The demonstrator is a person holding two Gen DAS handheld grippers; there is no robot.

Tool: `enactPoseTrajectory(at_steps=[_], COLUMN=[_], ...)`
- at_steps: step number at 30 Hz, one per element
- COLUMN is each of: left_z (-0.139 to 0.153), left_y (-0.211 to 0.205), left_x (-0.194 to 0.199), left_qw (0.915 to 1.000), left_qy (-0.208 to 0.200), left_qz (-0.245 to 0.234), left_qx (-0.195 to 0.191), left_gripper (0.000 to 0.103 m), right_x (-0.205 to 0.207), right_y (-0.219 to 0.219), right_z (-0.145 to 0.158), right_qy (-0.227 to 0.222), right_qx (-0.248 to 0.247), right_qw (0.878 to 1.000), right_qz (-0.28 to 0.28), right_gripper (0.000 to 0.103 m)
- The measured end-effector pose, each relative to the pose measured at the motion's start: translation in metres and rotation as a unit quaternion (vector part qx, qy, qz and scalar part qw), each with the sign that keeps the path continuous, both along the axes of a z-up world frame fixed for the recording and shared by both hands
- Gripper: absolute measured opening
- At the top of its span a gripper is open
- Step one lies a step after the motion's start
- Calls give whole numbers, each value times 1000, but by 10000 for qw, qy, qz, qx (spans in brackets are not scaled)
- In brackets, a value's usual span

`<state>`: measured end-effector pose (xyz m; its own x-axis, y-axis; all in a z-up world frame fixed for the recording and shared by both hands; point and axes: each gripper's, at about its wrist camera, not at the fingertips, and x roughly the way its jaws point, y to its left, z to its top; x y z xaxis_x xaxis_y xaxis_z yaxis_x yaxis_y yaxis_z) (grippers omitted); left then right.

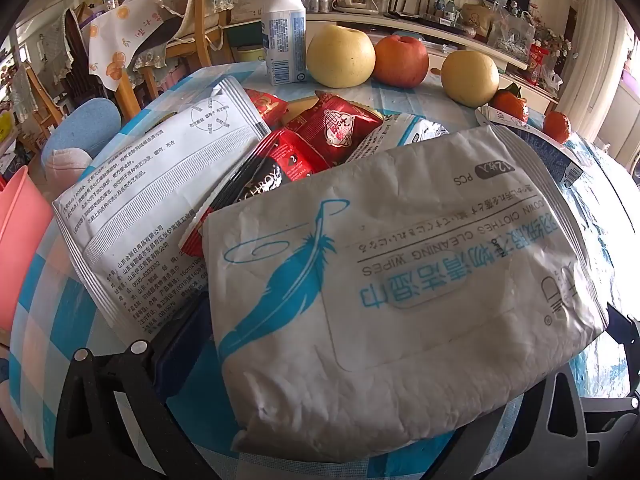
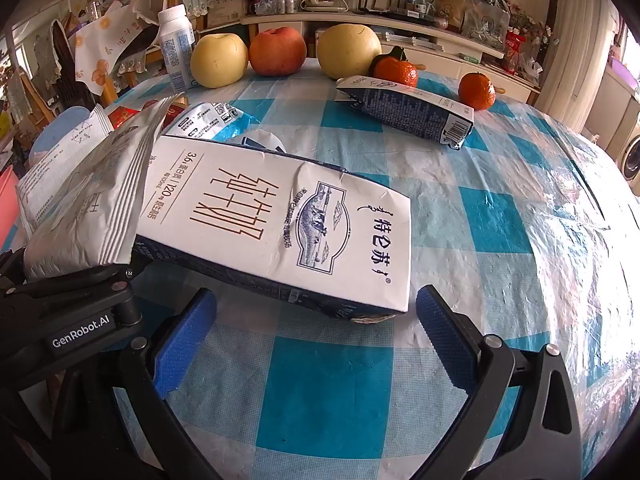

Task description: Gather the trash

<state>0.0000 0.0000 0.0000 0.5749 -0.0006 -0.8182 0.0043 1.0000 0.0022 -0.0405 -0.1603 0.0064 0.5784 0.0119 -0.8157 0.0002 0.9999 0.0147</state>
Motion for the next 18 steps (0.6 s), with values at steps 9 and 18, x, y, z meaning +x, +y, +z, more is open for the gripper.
enactPoseTrajectory(at_steps=[9,18], left_z=[1,21], left_y=[-1,11], left_x=[-4,-37], left_qw=[9998,9989], left_qy=[23,-290], left_qz=[-187,-334], left_qx=[-17,-131], left_gripper=[99,99], right_x=[-5,-28], right_y=[-2,-7], right_z=[0,8], right_qy=[37,-96], right_qx=[3,-212], right_qw=[9998,9997], right_qz=[185,56], right_gripper=[100,100])
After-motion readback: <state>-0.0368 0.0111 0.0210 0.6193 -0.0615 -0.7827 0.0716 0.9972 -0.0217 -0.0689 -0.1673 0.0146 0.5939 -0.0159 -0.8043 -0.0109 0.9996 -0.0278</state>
